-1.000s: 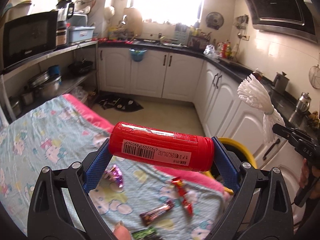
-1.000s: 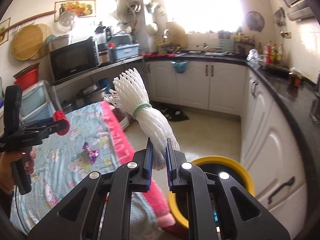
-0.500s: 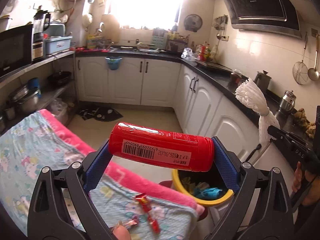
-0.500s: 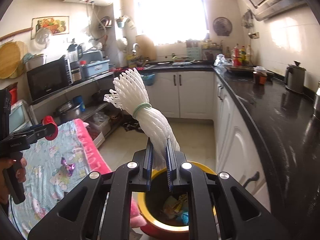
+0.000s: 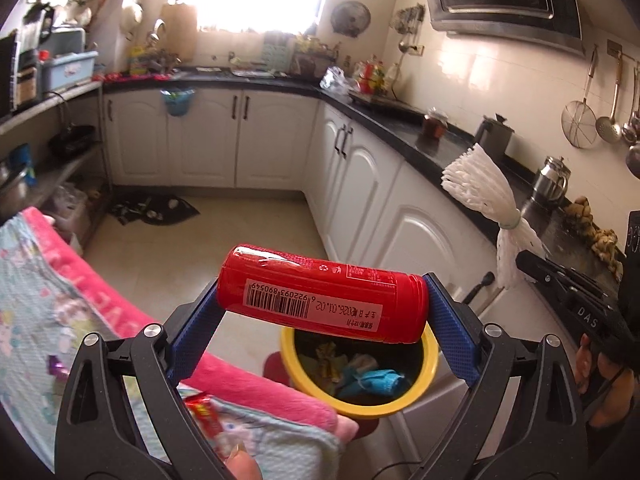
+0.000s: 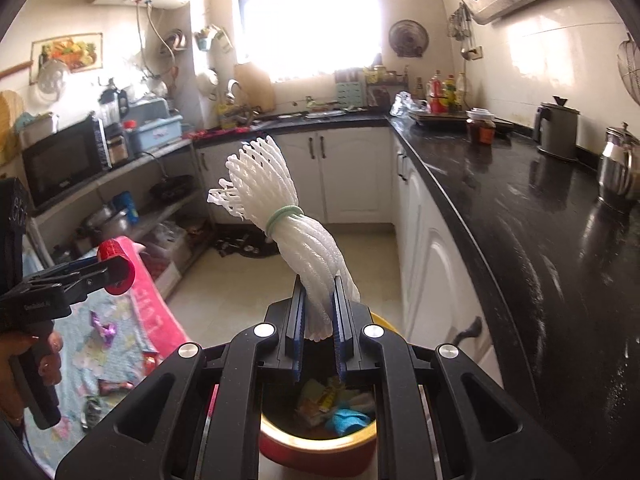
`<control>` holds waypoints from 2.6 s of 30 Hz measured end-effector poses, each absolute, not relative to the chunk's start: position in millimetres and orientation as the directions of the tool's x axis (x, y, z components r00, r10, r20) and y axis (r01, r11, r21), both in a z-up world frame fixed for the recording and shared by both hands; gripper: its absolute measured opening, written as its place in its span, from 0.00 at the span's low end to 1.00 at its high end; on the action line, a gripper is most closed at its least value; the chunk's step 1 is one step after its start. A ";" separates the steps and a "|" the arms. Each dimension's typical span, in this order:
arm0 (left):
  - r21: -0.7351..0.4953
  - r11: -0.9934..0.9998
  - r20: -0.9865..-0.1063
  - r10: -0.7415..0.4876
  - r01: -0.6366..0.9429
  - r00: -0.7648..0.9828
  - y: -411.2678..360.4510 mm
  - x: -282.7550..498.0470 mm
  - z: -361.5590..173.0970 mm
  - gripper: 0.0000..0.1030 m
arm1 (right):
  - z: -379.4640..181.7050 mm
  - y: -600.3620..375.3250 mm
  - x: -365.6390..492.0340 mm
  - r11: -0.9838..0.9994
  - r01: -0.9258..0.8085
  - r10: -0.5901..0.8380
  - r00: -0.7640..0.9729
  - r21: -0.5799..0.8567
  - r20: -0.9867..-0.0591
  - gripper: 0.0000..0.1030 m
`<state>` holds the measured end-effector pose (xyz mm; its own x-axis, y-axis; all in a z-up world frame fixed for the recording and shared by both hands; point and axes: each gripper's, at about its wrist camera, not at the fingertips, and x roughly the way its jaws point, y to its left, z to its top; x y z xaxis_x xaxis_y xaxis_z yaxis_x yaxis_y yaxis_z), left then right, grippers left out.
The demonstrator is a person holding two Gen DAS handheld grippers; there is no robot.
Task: Collect trash
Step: 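Lift both held items and carry them over the yellow bin, then open both tools above the yellow bin to drop the items, then move both open tools back over the remaining trash on the sheet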
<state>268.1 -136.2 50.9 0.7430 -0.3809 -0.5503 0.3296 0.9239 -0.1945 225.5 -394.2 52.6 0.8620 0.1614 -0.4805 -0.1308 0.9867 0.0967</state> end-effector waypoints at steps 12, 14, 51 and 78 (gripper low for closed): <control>-0.251 0.888 -0.625 -0.453 0.386 0.636 -178.1 302.8 6.0 0.85 | 7.8 -395.6 248.8 0.995 -0.074 0.098 0.808 0.066 -0.581 0.13; -0.269 0.882 -0.639 -0.463 0.386 0.614 -182.3 310.0 -1.9 0.85 | -0.1 -396.5 253.8 0.995 -0.069 0.095 0.794 0.066 -0.600 0.13; -0.292 0.912 -0.567 -0.407 0.286 0.716 -123.5 287.8 18.2 0.90 | -9.5 -391.4 256.5 0.985 -0.081 0.158 0.784 0.153 -0.600 0.64; -0.305 0.952 -0.472 -0.171 0.022 0.865 29.0 182.9 58.9 0.90 | 40.5 -278.4 203.6 0.925 -0.367 0.364 0.778 0.099 -0.512 0.69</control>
